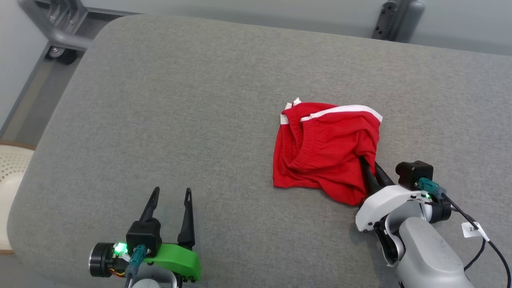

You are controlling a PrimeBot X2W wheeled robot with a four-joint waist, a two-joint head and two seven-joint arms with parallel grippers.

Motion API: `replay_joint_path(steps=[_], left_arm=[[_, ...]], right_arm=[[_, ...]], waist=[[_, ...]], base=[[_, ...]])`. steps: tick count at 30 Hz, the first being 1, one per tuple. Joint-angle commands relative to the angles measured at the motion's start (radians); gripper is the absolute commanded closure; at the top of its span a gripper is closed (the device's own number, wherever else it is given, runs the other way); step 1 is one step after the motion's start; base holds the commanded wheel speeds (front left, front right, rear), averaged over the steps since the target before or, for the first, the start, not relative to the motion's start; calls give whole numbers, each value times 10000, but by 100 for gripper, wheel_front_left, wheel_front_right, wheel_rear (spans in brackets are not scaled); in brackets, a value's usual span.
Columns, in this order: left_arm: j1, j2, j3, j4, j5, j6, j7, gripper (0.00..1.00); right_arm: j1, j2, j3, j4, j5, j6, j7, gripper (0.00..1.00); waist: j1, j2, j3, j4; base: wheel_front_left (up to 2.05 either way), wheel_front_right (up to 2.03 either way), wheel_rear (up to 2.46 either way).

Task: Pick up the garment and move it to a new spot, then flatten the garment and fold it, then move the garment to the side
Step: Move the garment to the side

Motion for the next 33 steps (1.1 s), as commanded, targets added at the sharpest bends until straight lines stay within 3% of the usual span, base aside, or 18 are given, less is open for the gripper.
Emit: replay_joint_path(steps=[1, 11, 19, 26, 33], left_arm=[[-100, 22, 17, -1, 52, -73, 7, 0], [-669, 25, 37, 69, 335, -300, 7, 0], [-1084, 31, 82, 222, 615, -478, 7, 0], [-1258, 37, 154, 318, 849, -622, 7, 0], [-1401, 42, 228, 265, 1061, -749, 7, 0]], right_arm=[[168, -55, 41, -69, 109, -20, -2, 100], [96, -40, 580, -439, 525, -20, -2, 100], [19, -28, 851, -682, 868, -18, -2, 100], [78, -24, 1218, -827, 1163, -18, -2, 100], [-220, -26, 1280, -907, 745, -18, -2, 100]], waist=[[0, 0, -437, -1134], [0, 0, -157, -4534], [0, 0, 214, -6683], [0, 0, 458, -7726], [0, 0, 814, -7792]], base=[[0, 0, 0], [0, 0, 0], [0, 0, 0], [0, 0, 0], [0, 0, 0]])
